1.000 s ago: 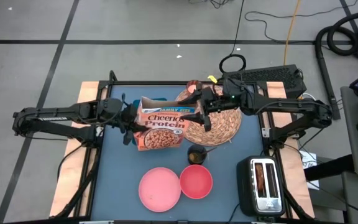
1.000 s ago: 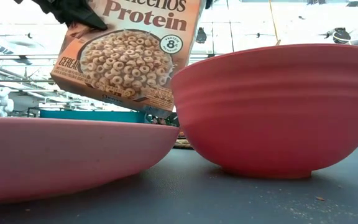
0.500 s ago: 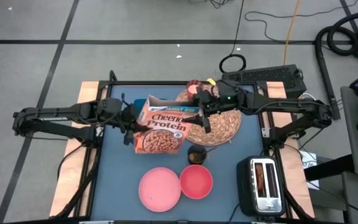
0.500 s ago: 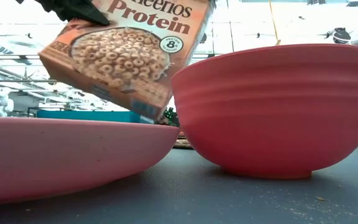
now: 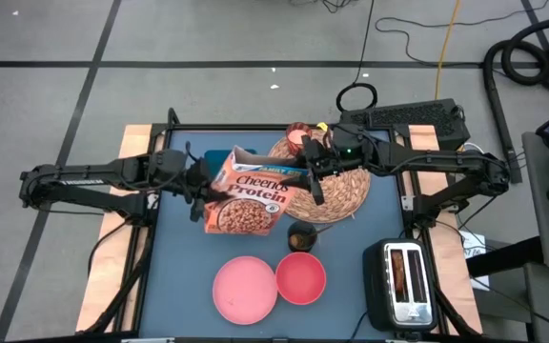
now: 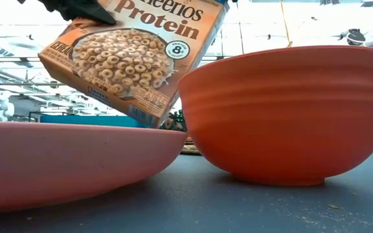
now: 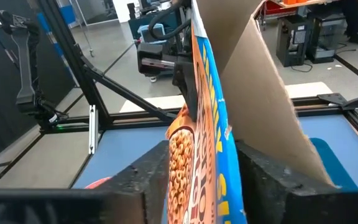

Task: Arrange a breakfast setting
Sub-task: Pour the cereal into the pink bowl

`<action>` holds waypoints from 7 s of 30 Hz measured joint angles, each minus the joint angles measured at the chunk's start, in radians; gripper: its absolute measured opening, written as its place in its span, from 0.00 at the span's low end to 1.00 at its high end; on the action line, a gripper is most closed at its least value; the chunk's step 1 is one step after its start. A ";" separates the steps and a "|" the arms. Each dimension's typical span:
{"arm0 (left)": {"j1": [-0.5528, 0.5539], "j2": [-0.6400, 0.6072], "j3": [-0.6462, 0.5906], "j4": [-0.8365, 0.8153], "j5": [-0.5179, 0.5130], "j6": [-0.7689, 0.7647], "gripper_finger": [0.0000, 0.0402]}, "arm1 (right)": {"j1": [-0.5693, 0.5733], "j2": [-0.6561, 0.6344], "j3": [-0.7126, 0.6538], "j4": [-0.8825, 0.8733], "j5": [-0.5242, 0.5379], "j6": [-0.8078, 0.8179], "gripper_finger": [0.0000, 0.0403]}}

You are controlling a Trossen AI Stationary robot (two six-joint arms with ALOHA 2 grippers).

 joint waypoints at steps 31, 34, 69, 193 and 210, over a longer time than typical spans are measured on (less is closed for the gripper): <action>0.001 -0.001 0.002 0.022 -0.003 0.018 0.15 | 0.000 0.000 0.001 0.059 -0.002 -0.008 0.00; 0.001 -0.001 0.002 0.023 -0.003 0.019 0.23 | 0.000 0.000 0.001 0.062 0.000 -0.008 0.00; 0.002 -0.242 0.003 0.000 -0.013 0.036 0.38 | -0.013 -0.170 0.001 0.099 0.083 -0.053 0.00; -0.005 -0.068 -0.583 1.384 -0.231 0.288 0.82 | 0.005 -0.029 0.001 0.620 0.234 -0.288 0.00; -0.005 -0.067 -0.583 1.438 -0.249 0.284 0.68 | 0.008 -0.030 0.001 0.633 0.235 -0.286 0.00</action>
